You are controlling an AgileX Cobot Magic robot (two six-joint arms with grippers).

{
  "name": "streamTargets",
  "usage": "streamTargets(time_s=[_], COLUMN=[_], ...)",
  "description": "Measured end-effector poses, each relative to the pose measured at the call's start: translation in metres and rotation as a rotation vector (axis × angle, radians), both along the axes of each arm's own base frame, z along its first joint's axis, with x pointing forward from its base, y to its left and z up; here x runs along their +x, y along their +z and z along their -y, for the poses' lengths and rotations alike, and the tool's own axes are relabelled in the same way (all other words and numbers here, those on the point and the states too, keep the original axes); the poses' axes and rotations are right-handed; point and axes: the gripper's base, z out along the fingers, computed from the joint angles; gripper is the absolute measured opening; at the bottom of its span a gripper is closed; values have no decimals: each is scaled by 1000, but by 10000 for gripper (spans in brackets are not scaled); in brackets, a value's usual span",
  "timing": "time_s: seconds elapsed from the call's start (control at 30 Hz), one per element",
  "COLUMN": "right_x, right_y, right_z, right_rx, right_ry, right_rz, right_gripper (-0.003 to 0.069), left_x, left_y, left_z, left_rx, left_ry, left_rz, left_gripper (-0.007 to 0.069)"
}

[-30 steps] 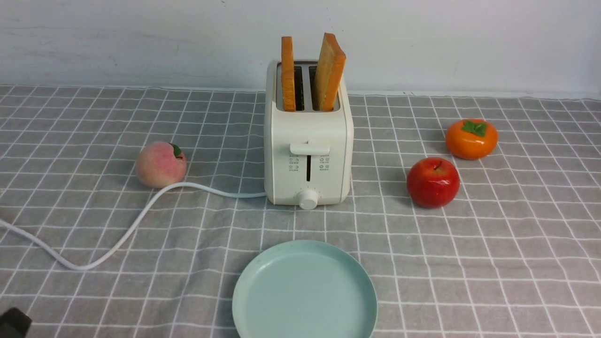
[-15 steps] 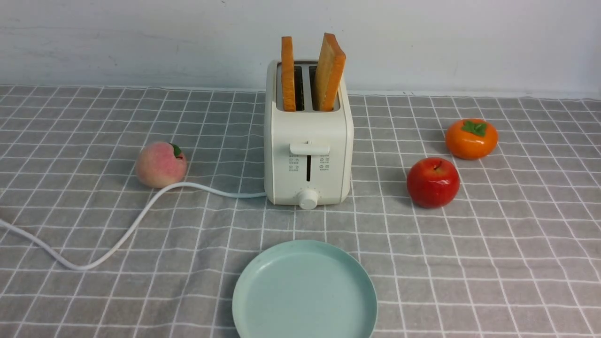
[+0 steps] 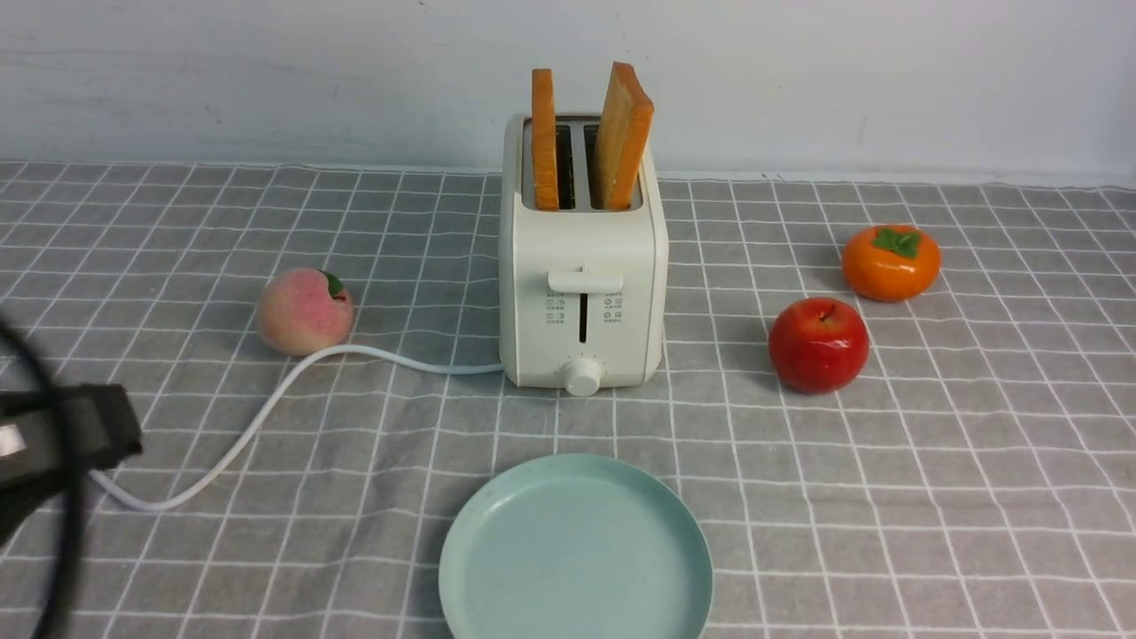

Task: Take toasted bread from bread machine on grey coffee table place on plate.
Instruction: 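Reach for a toast slice standing in the toaster with the left gripper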

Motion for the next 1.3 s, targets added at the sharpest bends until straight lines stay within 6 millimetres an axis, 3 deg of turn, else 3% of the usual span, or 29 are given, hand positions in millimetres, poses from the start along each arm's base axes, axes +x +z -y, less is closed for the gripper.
streamTargets(time_s=[0.17,0.2,0.27,0.33,0.47,0.57,0.6,0.63,0.67,0.8,1.0,1.1,1.2,1.3], right_x=[-7,-6,6,15,40,45,48,48,49,51,52,52,52,52], right_y=[56,58,72,75,71,70,71,71,72,74,75,75,75,75], right_z=[-6,-6,-9,-11,-14,-17,-18,-18,-19,-19,-19,-19,-19,-19], right_rx=[-259,-269,-385,-428,-501,-506,-509,-509,-511,-518,-515,-515,-515,-515], right_ry=[94,101,195,245,353,387,402,401,400,391,387,386,386,385], right_rz=[-267,-285,-521,-631,-791,-797,-776,-775,-752,-724,-714,-713,-711,-710], right_gripper=[25,12,-18,-18,-18,-17,-17,-17,-15,-13,-8,-8,-7,-3], left_x=[56,60,86,96,136,156,175,177,195,223,266,292,310,327], left_y=[-5,-5,-1,3,21,25,28,29,30,30,25,13,1,-19], left_z=[1,1,5,10,44,60,71,73,82,97,125,135,140,145], left_rx=[155,161,199,207,214,196,187,185,193,214,214,209,212,223], left_ry=[-37,-37,-60,-77,-161,-178,-182,-183,-190,-203,-211,-201,-183,-166], left_rz=[-210,-218,-227,-214,-141,-144,-146,-147,-138,-111,-44,-20,9,20], left_gripper=[-14,-14,-14,-14,-14,-14,-14,-14,-14,-1,197,377,475,520])
